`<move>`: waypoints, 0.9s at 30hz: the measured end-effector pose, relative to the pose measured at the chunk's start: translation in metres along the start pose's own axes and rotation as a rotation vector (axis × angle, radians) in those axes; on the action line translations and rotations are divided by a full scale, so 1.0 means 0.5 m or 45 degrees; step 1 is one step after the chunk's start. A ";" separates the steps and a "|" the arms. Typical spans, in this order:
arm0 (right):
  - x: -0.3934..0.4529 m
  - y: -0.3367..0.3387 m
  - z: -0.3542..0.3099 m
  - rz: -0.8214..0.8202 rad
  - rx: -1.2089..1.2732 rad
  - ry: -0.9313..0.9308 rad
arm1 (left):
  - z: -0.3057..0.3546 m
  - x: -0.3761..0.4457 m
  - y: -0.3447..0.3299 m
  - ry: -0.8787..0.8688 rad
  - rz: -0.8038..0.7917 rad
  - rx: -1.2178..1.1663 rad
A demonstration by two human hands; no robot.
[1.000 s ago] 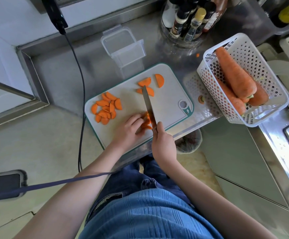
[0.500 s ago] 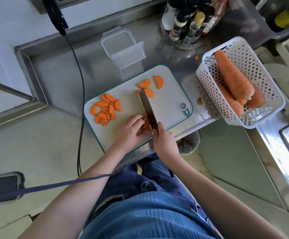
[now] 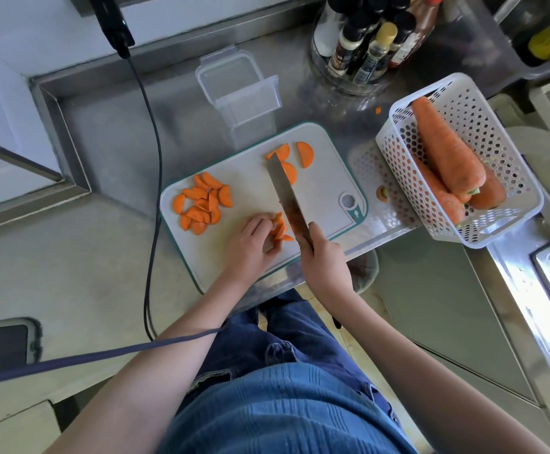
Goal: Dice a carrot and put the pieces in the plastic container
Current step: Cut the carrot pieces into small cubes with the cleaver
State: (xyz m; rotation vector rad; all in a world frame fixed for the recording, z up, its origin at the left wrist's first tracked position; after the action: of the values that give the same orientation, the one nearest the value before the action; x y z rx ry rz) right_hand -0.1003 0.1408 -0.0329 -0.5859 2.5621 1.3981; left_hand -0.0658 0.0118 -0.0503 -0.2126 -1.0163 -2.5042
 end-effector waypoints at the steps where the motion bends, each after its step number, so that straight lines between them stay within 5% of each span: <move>1: -0.001 -0.004 0.000 -0.009 0.002 0.000 | 0.000 0.000 0.003 -0.006 -0.003 -0.007; 27: 0.006 -0.062 -0.004 -0.047 -0.220 -0.058 | -0.019 -0.007 -0.008 -0.029 -0.018 0.029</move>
State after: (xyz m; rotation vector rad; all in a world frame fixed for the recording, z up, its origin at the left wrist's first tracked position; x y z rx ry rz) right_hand -0.0901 0.1234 -0.0565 -0.6160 2.3985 1.6122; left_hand -0.0640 0.0087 -0.0609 -0.2281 -1.0583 -2.5070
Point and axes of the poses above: each hand's wrist, its own x-axis towards the middle knuckle, its own y-axis out of the back of the hand, z = x × y, the point moved 9 cm from there along x, towards the middle knuckle, and after that the axes turned 8 degrees about z, right-handed, at the moved point
